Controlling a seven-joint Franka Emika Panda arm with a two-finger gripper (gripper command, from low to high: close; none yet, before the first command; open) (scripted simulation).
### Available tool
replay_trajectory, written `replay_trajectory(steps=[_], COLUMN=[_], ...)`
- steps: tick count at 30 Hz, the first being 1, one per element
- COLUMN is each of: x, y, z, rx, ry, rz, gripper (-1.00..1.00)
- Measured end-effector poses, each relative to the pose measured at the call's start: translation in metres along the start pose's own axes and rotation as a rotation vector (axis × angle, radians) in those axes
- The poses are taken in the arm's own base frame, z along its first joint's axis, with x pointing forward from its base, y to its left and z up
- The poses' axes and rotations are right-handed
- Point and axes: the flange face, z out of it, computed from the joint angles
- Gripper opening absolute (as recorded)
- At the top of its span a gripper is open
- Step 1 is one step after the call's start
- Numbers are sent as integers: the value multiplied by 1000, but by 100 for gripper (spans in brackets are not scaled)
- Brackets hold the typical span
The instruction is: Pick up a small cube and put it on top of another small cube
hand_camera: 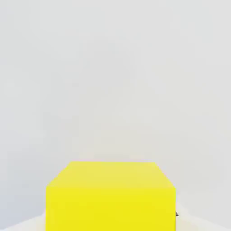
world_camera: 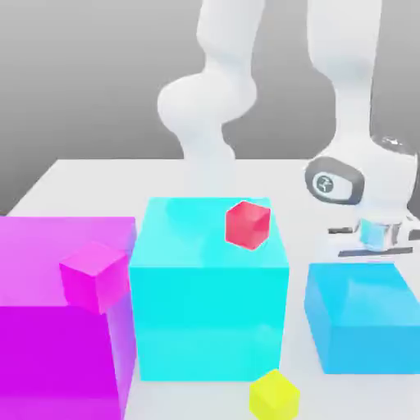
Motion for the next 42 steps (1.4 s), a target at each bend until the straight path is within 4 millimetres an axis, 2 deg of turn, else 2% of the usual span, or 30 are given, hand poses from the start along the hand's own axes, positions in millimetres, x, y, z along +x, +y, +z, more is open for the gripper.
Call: replay_trajectory(steps=[2, 5, 7, 8, 13, 18, 23, 25, 28, 30, 32, 34, 36, 39, 40, 42], x=[1, 19, 23, 16, -62, -143, -191, -212, -262, -282, -310, -323, -331, -333, -333, -333], y=[-1, 14, 24, 29, 50, 56, 62, 62, 48, 42, 27, 15, 5, 3, 2, 2], z=[-24, -58, -69, -72, -84, -99, -118, -124, -129, -132, -125, -105, -81, -35, -24, -24], rx=[-3, -82, -104, -107, -112, -119, -133, -134, -125, -122, -93, -46, -11, -2, -1, -1], ry=[0, 1, -1, -3, -21, -42, -64, -72, -84, -89, -78, -45, -11, 0, 1, 1], rz=[3, 52, 59, 73, 217, 341, 373, 384, 434, 445, 441, 397, 357, 343, 343, 343], gripper=[-100, -100, -100, -100, -100, -100, -100, -100, -100, -100, -100, -100, -100, -100, 100, 100])
